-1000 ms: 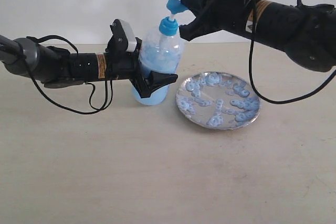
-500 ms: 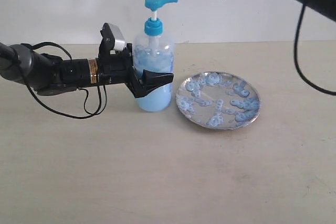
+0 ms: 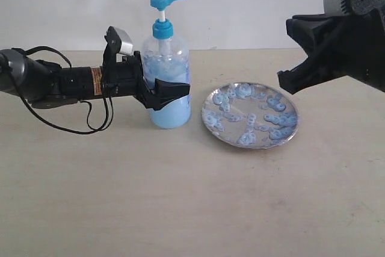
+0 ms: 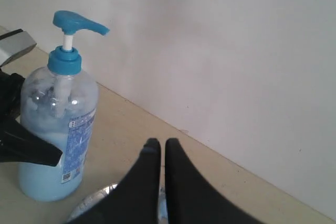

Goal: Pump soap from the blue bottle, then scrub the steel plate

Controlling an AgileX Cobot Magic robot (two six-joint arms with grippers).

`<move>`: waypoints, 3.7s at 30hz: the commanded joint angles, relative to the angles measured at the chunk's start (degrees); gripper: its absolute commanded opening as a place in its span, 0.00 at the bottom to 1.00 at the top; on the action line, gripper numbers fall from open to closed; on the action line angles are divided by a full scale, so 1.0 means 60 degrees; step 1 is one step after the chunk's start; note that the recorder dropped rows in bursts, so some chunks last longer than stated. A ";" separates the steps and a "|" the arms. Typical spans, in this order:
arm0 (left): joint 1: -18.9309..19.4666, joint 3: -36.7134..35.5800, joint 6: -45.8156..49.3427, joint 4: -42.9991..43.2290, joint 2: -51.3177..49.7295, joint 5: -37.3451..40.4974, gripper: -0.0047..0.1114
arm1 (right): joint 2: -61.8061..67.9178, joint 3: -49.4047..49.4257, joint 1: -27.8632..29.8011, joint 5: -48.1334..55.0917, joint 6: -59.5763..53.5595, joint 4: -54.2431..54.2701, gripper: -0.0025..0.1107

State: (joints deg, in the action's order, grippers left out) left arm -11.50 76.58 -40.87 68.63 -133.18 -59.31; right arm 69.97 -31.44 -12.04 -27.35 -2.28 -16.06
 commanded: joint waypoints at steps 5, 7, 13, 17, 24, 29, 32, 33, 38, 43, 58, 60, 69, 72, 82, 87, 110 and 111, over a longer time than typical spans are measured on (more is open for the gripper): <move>0.0045 0.0012 -0.0177 0.0342 0.0303 0.0115 0.98 | -0.0118 0.0051 0.0030 0.0191 0.0059 0.0056 0.02; 0.0139 0.0012 -0.0177 0.0761 0.0636 0.0115 0.98 | -0.0118 0.0051 0.0030 0.0415 0.0041 0.0056 0.02; 0.0488 0.0012 -0.0750 0.2681 0.2143 0.0115 0.98 | -0.0118 0.0051 0.0030 0.0816 0.0083 0.0056 0.02; 0.0664 0.0012 -0.2858 0.4438 0.3345 0.0171 0.93 | -0.0118 0.0051 0.0030 0.0856 0.0081 0.0056 0.02; 0.1058 -0.0114 -0.5858 0.5219 0.5793 0.1162 0.09 | -0.0156 0.0051 0.0030 0.1013 0.0081 0.0056 0.02; 0.1287 -0.0154 -0.8118 0.5219 0.7856 0.2974 0.08 | -0.0938 -0.0127 0.0030 0.1252 0.0672 0.0056 0.02; 0.1314 -0.0431 -0.9323 0.5219 0.8948 0.5093 0.08 | -0.1937 -0.0577 0.0014 0.2163 0.0925 0.0056 0.02; 0.1314 -0.0635 -0.9946 0.5219 0.9308 0.6043 0.08 | -0.2304 -0.0764 0.0014 0.2508 0.0969 0.0056 0.02; 0.1314 -0.2513 -1.0313 0.5219 1.0966 0.9217 0.08 | -0.4008 -0.1448 0.0014 0.2989 0.0992 0.0056 0.02; 0.1314 -0.5449 -0.9961 0.5219 1.2899 1.0195 0.08 | -0.5015 -0.1723 0.0014 0.3288 0.1039 0.0056 0.02; 0.1297 -1.1713 -1.1073 0.5219 2.2196 0.9885 0.08 | -0.4113 -0.1723 0.0014 0.7627 0.0956 -0.0054 0.02; 0.1318 -1.1913 -1.1073 0.5219 2.2074 0.9717 0.08 | -0.3728 -0.1772 0.0014 0.6617 0.0813 -0.0238 0.02; 0.1318 -1.2763 -1.0877 0.5219 2.0743 0.9579 0.08 | 0.3058 -0.4143 0.0011 0.7548 0.1375 0.0316 0.02; 0.1318 -1.2763 -1.0757 0.5219 2.0498 0.9579 0.08 | 0.4839 -0.5955 0.0011 1.0782 0.1292 0.1192 0.02; 0.1318 -1.2763 -1.0757 0.5219 2.0509 0.9626 0.08 | 0.7565 -0.8892 0.0011 1.2818 -0.2467 0.5240 0.02; 0.1318 -1.2763 -1.0757 0.5219 2.0509 0.9626 0.08 | 0.7659 -0.8864 0.0188 1.2609 0.0126 0.1873 0.02; 0.1318 -1.2763 -1.0757 0.5219 2.0509 0.9626 0.08 | 0.7932 -0.8866 -0.0781 1.3983 -0.3189 0.1479 0.02; 0.1318 -1.2763 -1.0757 0.5219 2.0509 0.9626 0.08 | 0.7961 -0.8866 -0.0668 1.3728 -0.2017 0.0647 0.02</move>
State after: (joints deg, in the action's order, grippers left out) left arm -3.69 0.32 -105.78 100.00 -9.76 -1.50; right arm 117.59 -84.59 -17.78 50.17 -19.09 -1.39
